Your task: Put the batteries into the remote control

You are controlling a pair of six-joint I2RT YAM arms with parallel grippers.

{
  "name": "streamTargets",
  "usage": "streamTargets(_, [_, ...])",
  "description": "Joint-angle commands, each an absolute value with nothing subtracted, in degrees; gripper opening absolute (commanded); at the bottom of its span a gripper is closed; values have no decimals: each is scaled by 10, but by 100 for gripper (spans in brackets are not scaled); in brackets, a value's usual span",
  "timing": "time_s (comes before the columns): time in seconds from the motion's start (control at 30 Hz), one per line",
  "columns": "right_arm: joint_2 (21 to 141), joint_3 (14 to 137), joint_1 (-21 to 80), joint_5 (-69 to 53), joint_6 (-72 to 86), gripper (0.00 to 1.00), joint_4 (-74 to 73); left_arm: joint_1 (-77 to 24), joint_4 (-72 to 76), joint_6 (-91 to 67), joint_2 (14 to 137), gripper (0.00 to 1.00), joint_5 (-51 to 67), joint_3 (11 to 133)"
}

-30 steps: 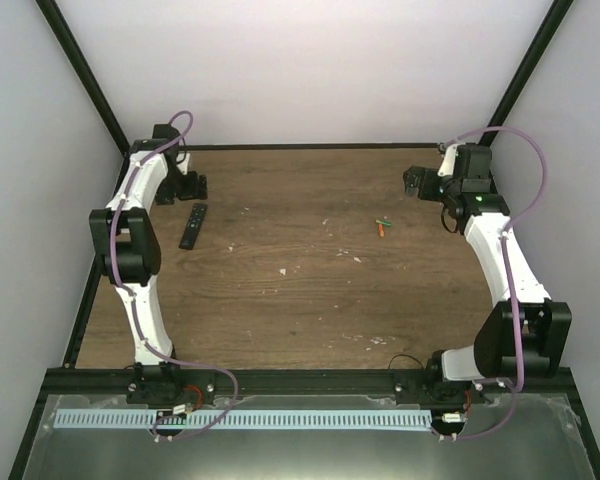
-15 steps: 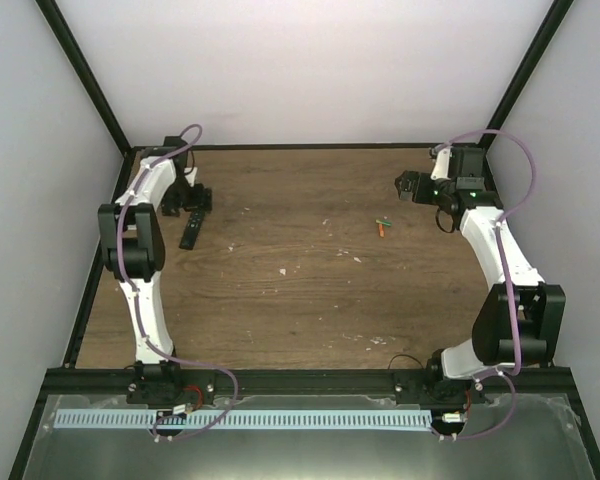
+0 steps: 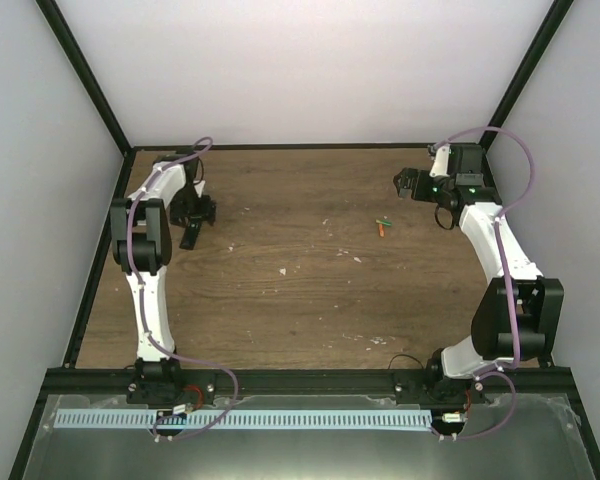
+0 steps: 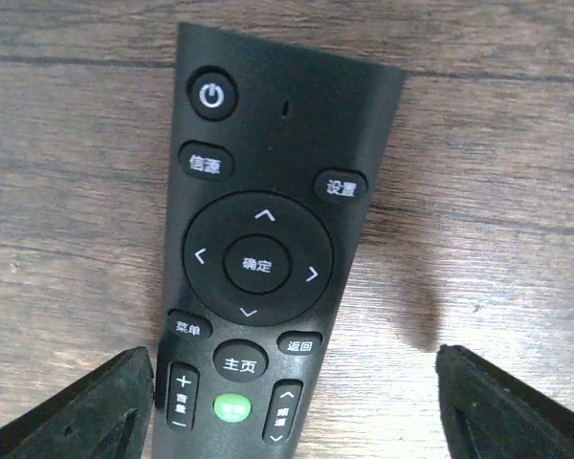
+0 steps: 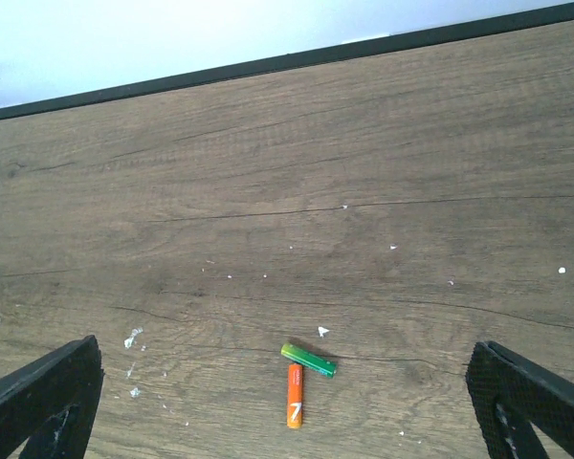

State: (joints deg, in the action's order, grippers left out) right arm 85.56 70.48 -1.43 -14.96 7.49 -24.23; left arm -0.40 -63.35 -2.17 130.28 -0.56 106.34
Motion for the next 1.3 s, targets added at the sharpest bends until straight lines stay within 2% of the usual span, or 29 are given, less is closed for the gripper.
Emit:
streamTargets(0.0, [855, 731, -19, -154, 81, 100, -248, -5, -643, -12, 1313, 77, -7, 1067])
streamTargets(0.17, [854, 735, -19, -155, 81, 100, -249, -5, -647, -10, 1327, 59, 5, 1064])
streamTargets(0.57, [865, 727, -6, -221, 85, 97, -234, -7, -631, -17, 1302, 29, 64, 1064])
streamTargets(0.63, [869, 720, 5, -240, 95, 96, -223, -10, -628, -24, 1293, 22, 84, 1073])
streamTargets(0.7, [877, 715, 25, -258, 106, 94, -211, -17, -627, -36, 1287, 10, 109, 1086])
streamTargets(0.77, [890, 714, 47, -275, 120, 93, -200, -28, -620, -61, 1279, 4, 143, 1096])
streamTargets(1.07, [991, 765, 161, -344, 154, 85, -168, -110, -518, -218, 1259, 0, 260, 1125])
streamTargets(1.27, [1050, 812, 202, -380, 169, 80, -156, -158, -489, -295, 1268, 0, 263, 1174])
